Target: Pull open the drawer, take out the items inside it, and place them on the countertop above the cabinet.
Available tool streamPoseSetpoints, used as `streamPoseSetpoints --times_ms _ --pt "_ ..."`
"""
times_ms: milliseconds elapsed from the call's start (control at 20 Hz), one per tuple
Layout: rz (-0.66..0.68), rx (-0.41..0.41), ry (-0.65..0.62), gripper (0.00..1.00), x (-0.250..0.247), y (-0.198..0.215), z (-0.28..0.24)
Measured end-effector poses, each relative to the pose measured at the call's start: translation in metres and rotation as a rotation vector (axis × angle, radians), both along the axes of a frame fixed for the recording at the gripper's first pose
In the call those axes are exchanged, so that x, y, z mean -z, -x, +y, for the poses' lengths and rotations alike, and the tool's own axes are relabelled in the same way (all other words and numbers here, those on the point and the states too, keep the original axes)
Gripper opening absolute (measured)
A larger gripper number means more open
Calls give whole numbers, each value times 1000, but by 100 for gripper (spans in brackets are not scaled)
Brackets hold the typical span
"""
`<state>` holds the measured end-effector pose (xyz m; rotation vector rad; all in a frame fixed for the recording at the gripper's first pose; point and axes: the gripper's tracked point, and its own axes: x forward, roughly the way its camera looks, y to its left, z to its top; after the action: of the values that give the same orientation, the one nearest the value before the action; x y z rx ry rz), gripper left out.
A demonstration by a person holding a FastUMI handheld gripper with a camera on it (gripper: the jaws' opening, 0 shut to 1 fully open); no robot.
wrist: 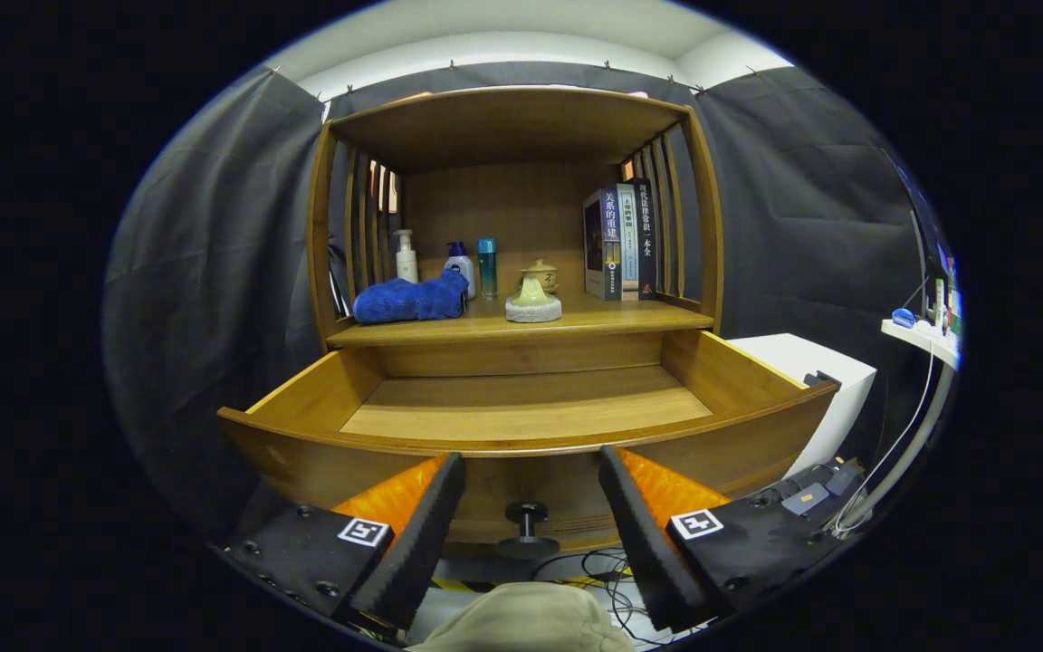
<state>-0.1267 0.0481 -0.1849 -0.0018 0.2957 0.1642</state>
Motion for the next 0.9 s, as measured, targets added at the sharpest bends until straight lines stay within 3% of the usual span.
streamPoseSetpoints --times_ms 900 --pt "21 -1 -36 98 -3 -25 -1"
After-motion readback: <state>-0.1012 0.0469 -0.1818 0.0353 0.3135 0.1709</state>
